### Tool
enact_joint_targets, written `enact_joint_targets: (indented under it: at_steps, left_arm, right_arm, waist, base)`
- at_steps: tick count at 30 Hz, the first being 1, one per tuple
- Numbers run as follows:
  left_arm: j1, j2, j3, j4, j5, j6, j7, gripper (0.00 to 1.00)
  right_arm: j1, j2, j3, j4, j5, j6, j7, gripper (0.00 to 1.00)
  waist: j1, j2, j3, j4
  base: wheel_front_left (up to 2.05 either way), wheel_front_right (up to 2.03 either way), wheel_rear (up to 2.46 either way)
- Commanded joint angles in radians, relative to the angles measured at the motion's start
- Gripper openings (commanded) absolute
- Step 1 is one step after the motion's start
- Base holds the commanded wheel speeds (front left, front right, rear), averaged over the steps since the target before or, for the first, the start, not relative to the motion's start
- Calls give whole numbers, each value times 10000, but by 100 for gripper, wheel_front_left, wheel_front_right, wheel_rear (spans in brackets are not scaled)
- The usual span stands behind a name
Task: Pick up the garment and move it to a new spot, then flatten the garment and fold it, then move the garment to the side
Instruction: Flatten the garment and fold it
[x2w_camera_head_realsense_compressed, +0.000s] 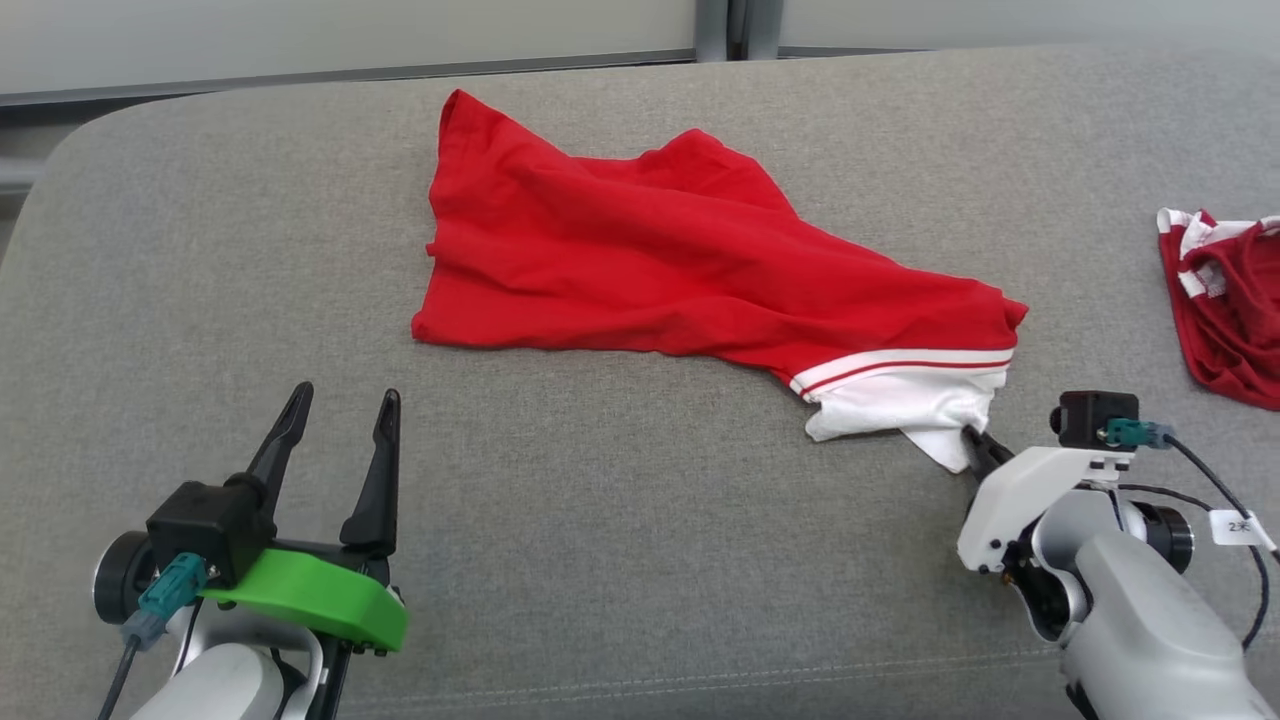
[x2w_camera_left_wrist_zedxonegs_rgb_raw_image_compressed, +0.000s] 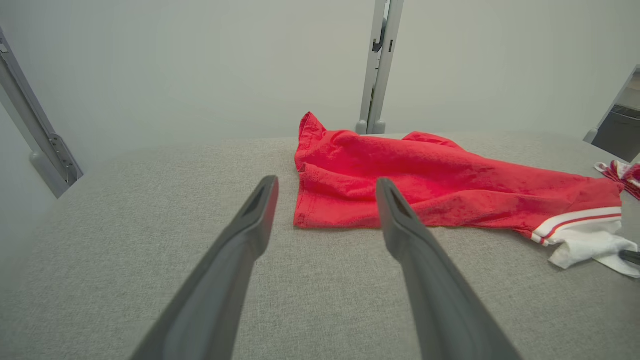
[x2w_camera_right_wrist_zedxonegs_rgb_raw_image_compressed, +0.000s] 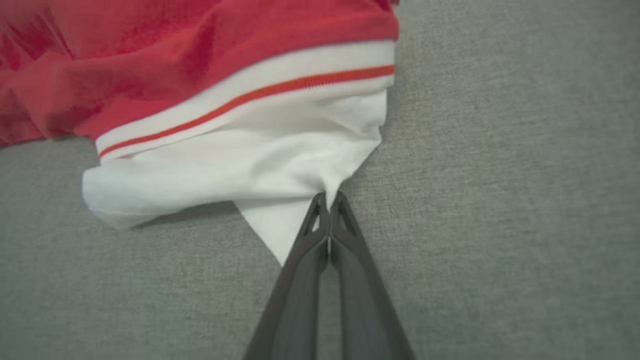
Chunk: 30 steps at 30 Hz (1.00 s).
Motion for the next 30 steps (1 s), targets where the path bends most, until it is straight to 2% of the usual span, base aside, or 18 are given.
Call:
enact_joint_targets:
  at_steps: [1, 12, 16, 20, 22, 23, 24, 25, 26, 30]
  left_arm:
    - [183, -31, 49, -5, 68, 21, -5, 100]
    - [153, 19, 156, -28, 74, 3, 38, 100]
    - [45, 58, 132, -28, 63, -28, 110, 100]
    - [1, -3, 34, 68, 22, -65, 203, 100]
    - [-21, -68, -12, 125, -21, -86, 241, 100]
    - [-21, -68, -12, 125, -21, -86, 241, 100]
    - [-23, -94, -35, 149, -35, -94, 235, 100]
    - [-2, -118, -54, 176, -57, -90, 258, 100]
    - [29, -141, -67, 202, -75, -86, 264, 100]
    - [206, -282, -141, 312, -170, -90, 284, 100]
  right_arm:
    - [260, -208, 86, -307, 203, -13, 185, 0]
    - [1650, -2384, 191, -3506, 934, -14, 2988, 0]
    - [1793, -2708, 10, -3992, 1033, -13, 3533, 0]
    - [1638, -2622, -144, -4014, 1125, -14, 3413, 0]
    - [1620, -2549, -152, -3914, 1092, -13, 3311, 35]
    - [1620, -2549, -152, -3914, 1092, -13, 3311, 35]
    - [1641, -2522, -113, -3875, 1088, -13, 3264, 47]
    - [1663, -2490, -72, -3877, 1067, -13, 3185, 76]
    - [1703, -2471, -49, -3869, 1066, -13, 3126, 100]
    - [1900, -2555, -34, -3990, 979, -13, 2729, 100]
  waist:
    - [0, 0, -38, -186]
    - [0, 0, 27, -824]
    - [0, 0, 88, -872]
    - [0, 0, 115, -863]
    - [0, 0, 111, -837]
    - [0, 0, 111, -837]
    - [0, 0, 104, -827]
    - [0, 0, 95, -825]
    - [0, 0, 83, -828]
    - [0, 0, 4, -888]
  base:
    - [0, 0, 0]
    - [0, 0, 0]
    - [0, 0, 0]
    - [0, 0, 0]
    - [0, 0, 0]
    - [0, 0, 0]
    - [0, 0, 0]
    - [0, 0, 0]
    - [0, 0, 0]
    - [0, 0, 0]
